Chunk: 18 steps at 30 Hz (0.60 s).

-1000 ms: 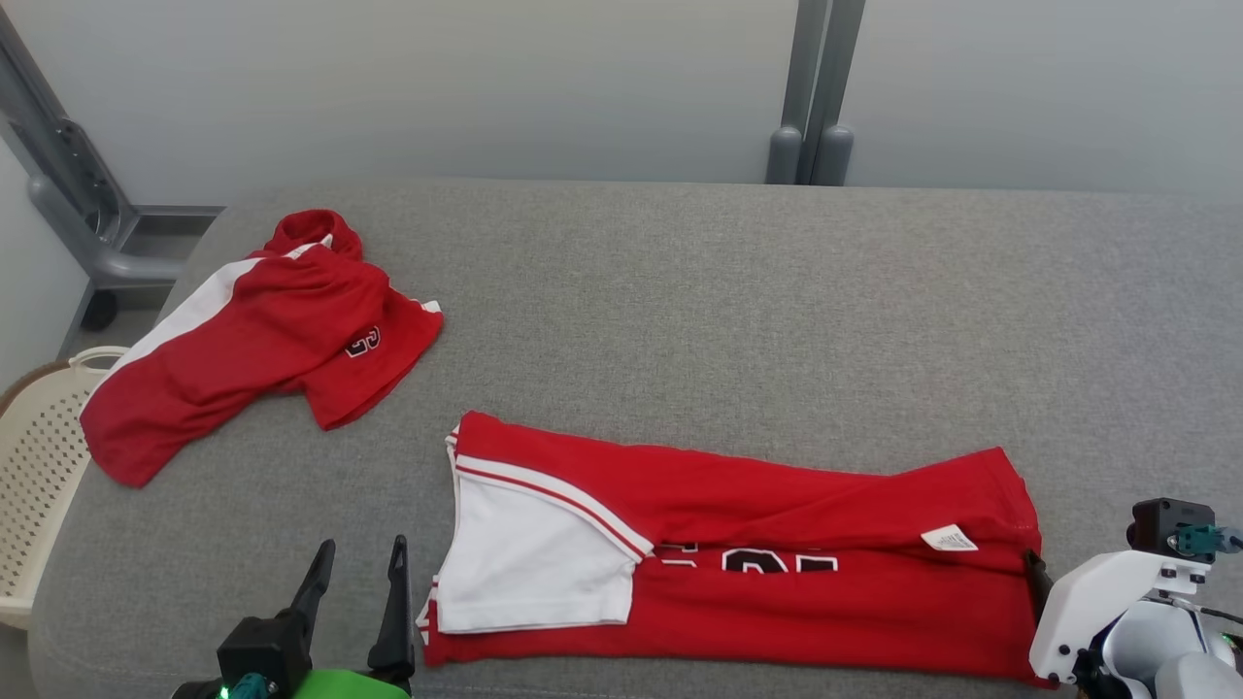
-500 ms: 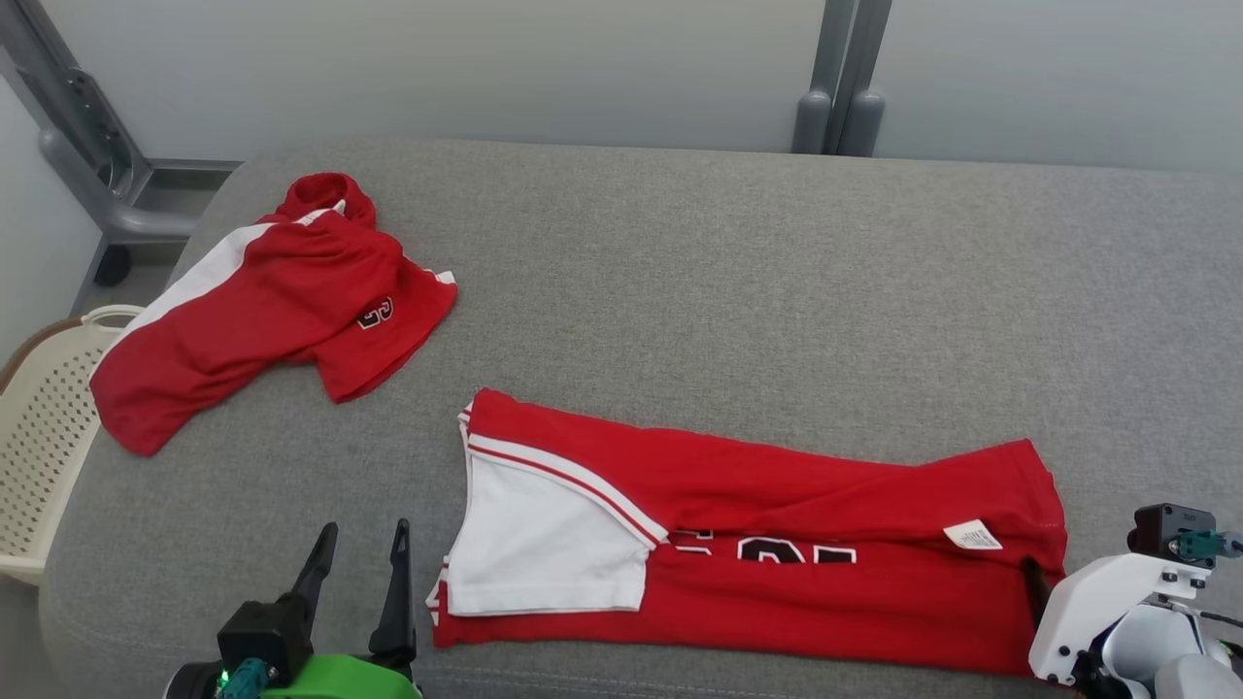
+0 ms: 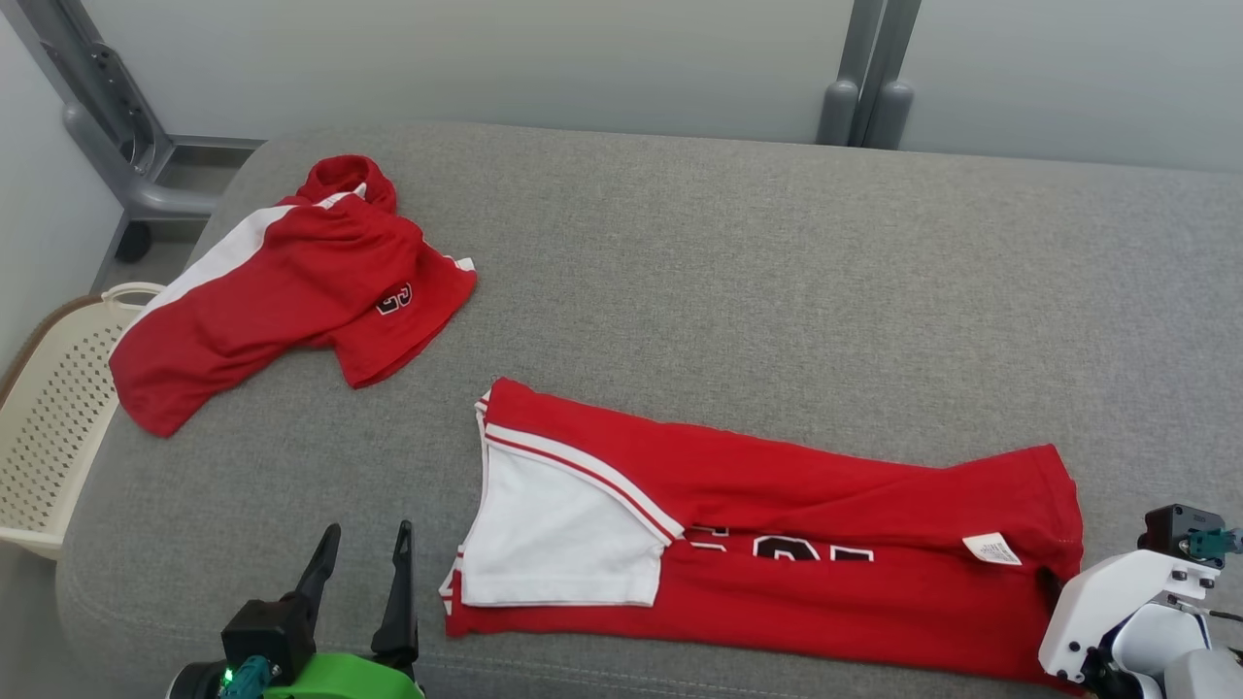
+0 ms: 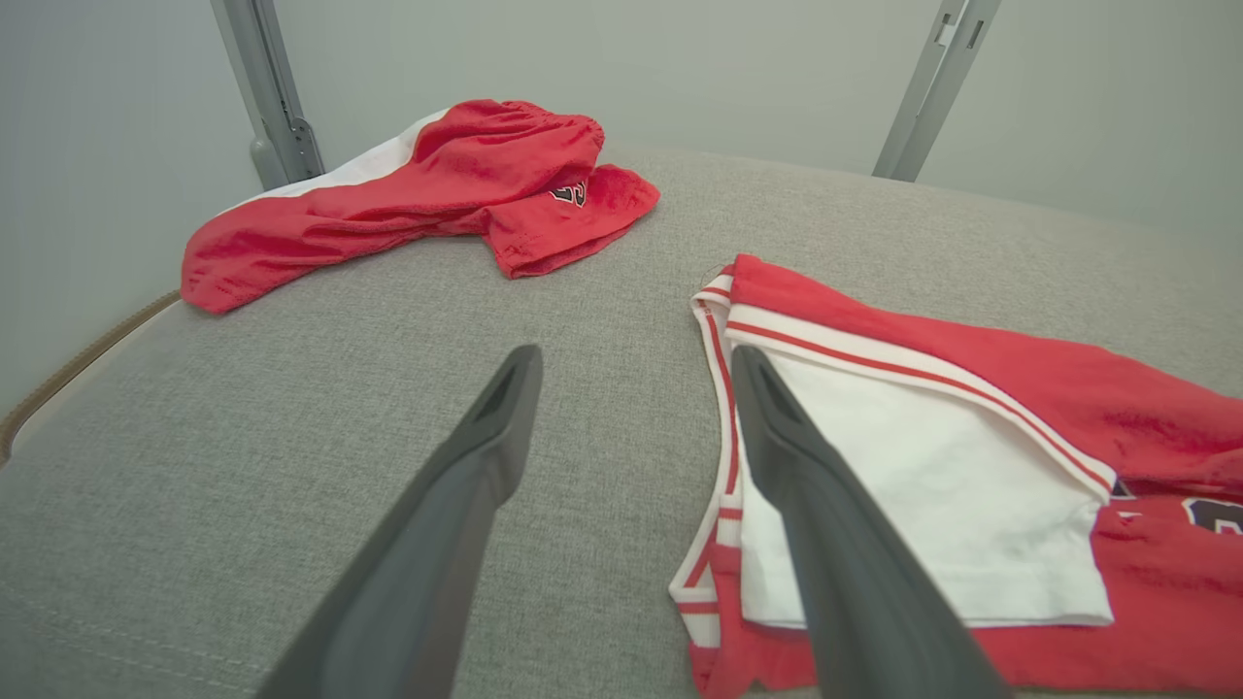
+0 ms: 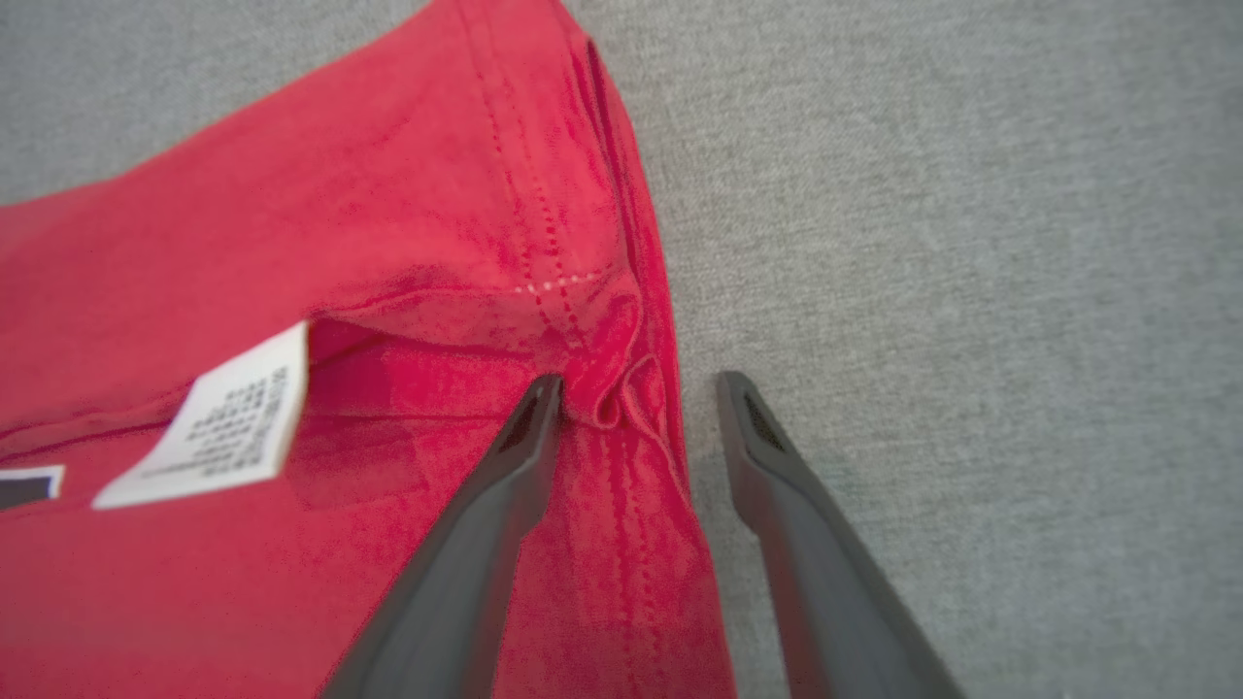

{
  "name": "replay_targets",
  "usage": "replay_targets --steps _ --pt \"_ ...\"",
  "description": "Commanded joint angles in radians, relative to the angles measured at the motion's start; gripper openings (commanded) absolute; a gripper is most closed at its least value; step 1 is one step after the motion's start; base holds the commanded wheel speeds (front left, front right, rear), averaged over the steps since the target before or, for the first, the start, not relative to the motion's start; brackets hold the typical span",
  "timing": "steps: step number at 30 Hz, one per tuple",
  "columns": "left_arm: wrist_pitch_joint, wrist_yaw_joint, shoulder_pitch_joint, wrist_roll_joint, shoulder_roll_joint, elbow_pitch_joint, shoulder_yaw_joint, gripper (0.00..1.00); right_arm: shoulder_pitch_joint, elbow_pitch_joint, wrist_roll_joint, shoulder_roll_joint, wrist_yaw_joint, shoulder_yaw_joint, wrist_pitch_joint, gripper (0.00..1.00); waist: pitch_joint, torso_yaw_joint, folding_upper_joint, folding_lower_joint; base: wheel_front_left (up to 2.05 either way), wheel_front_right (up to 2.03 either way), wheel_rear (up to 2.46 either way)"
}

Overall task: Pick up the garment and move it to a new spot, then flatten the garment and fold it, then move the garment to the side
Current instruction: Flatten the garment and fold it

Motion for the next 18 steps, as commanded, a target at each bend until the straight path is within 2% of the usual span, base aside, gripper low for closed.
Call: replay_targets --steps 1,2,3,12,18 --pt "-0.001 -0.005 -0.009 -0.003 0.0 0.002 0.0 1.0 0.005 0.025 0.001 0.003 -0.001 -0.002 0.017 0.13 -0.003 0.002 0.0 0.0 0.0 0.0 0.0" --pt "-0.001 -0.005 -0.008 -0.003 0.0 0.003 -0.001 1.0 0.003 0.028 0.0 0.003 -0.001 -0.002 0.018 0.01 -0.003 0.003 0.0 0.0 0.0 0.0 0.0" --pt "-0.001 -0.005 -0.007 -0.004 0.0 0.004 -0.001 1.0 -0.001 0.03 0.0 0.003 -0.001 -0.005 0.017 0.0 -0.004 0.003 0.0 0.0 0.0 0.0 0.0" --pt "-0.001 -0.005 0.009 0.0 0.0 0.01 -0.005 1.0 -0.034 0.054 -0.013 -0.003 -0.002 -0.043 -0.009 0.0 -0.02 0.005 0.0 0.0 0.0 0.0 0.0" --pt "-0.001 -0.006 0.02 0.003 0.0 0.014 -0.004 1.0 -0.062 0.058 -0.016 -0.004 -0.002 -0.153 -0.038 0.0 -0.033 0.002 0.0 0.0 0.0 0.0 0.0"
